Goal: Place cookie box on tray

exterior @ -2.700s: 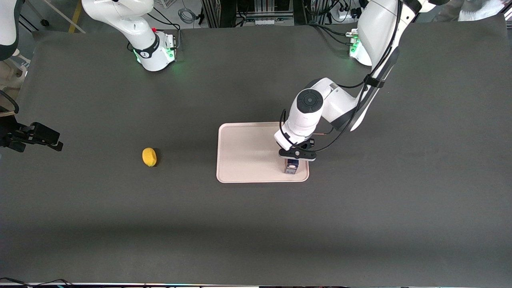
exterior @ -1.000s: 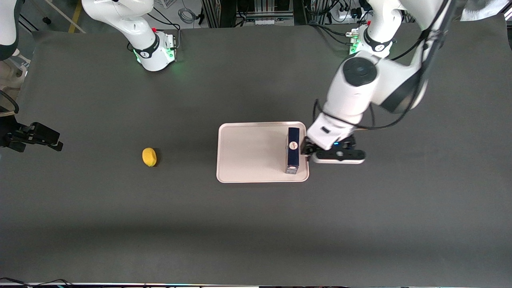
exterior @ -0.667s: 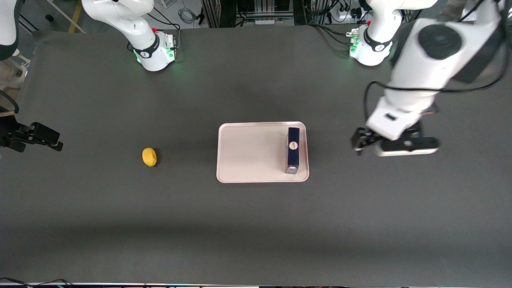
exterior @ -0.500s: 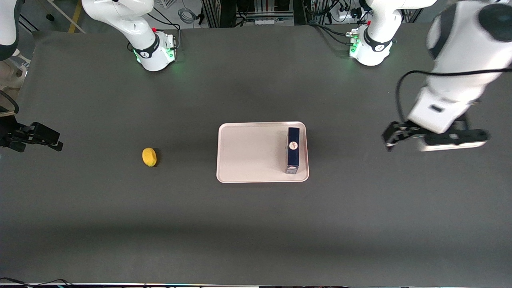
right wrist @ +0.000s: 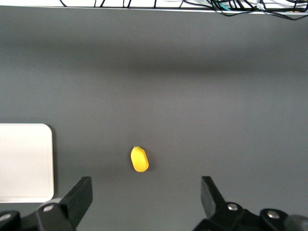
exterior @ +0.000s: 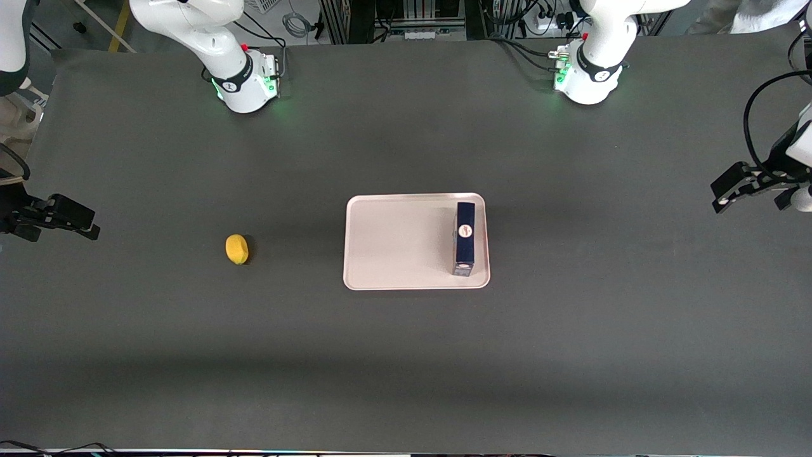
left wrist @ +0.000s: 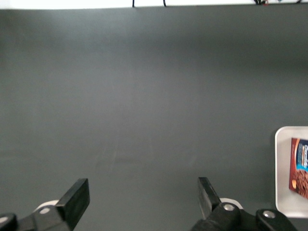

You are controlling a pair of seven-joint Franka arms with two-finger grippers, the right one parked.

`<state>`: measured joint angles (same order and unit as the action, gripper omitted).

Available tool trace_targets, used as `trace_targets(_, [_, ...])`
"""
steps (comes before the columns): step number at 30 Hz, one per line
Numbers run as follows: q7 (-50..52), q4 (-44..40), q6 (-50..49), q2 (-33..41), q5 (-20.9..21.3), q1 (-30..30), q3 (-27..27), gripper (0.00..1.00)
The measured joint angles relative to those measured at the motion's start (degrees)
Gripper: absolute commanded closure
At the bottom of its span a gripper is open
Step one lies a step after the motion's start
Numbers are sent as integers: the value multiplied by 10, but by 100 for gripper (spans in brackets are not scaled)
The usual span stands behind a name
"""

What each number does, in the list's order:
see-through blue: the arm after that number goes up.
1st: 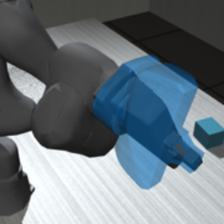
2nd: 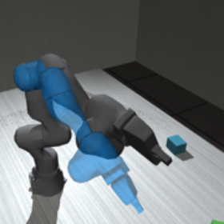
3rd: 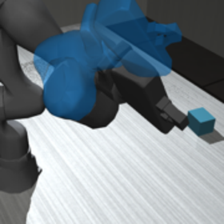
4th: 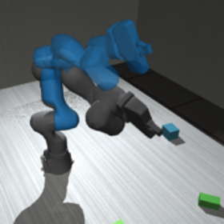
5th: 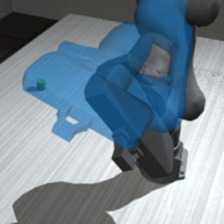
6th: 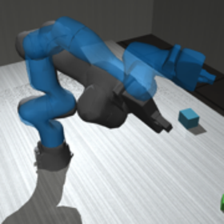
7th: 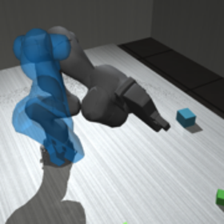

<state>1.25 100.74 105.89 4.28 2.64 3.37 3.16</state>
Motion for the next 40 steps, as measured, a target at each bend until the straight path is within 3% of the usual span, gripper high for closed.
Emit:
trace_targets(16, [-9, 17, -109, 45, -23, 1, 3, 0])
trace_targets(40, [-11, 39, -107, 61, -25, 1, 15, 0])
